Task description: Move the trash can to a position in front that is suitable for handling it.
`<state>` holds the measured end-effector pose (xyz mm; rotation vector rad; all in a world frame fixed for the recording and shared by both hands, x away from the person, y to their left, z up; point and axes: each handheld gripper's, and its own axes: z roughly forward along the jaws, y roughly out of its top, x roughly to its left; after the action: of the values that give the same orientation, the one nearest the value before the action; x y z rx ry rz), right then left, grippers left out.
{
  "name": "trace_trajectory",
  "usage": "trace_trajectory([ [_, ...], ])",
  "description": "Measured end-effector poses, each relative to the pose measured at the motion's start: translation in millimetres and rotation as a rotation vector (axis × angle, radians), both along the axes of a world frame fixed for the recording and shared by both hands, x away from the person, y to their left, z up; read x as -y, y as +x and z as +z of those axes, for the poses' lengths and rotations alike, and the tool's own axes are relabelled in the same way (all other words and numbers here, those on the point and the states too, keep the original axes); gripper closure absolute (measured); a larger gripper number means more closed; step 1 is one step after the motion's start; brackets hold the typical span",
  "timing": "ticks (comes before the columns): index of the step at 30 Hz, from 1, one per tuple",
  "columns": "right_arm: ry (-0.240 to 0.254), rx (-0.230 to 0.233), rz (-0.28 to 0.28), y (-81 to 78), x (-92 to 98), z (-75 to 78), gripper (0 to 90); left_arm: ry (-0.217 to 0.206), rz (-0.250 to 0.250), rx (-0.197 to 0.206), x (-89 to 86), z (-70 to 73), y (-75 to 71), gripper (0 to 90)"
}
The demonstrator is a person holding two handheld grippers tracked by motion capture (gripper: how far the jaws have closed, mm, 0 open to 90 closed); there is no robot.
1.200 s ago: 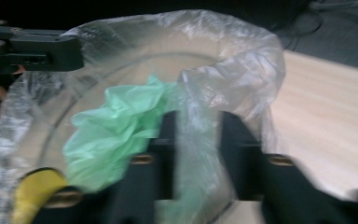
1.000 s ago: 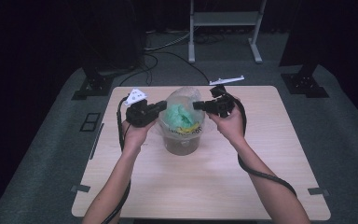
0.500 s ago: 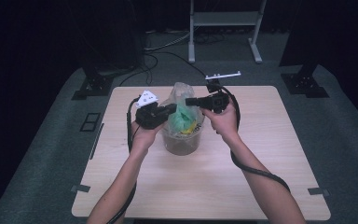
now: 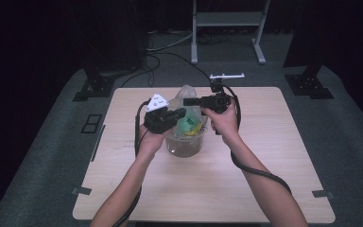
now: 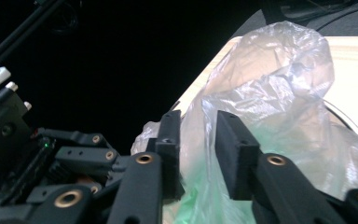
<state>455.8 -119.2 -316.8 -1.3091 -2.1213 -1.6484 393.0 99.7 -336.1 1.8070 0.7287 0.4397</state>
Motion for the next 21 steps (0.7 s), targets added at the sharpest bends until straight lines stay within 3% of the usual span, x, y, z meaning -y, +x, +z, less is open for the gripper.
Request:
trace_trajectory([
  [4, 0.040, -0.019, 0.001, 1.4, 0.5, -0.3, 65.4, 0.006, -0.009, -0.002, 2.9, -1.4, -0.8, 87.0],
  [9, -0.015, -0.001, -0.006, 0.2, -6.6, 0.6, 64.8, 0.009, -0.019, -0.003, 5.7, -1.9, -1.9, 87.0],
  [13, -0.079, 0.002, -0.030, 0.8, -10.9, -0.7, 81.0, 0.025, -0.025, -0.001, 5.8, -1.2, -4.0, 86.2],
  [16, -0.103, -0.002, -0.032, 1.4, -10.8, -2.6, 89.5, 0.021, -0.029, -0.002, 4.2, -0.9, -5.4, 80.9],
  [21, -0.114, 0.007, -0.036, -0.1, -9.0, -3.1, 90.0, -0.003, -0.031, -0.005, 0.0, 1.1, -9.6, 66.1],
])
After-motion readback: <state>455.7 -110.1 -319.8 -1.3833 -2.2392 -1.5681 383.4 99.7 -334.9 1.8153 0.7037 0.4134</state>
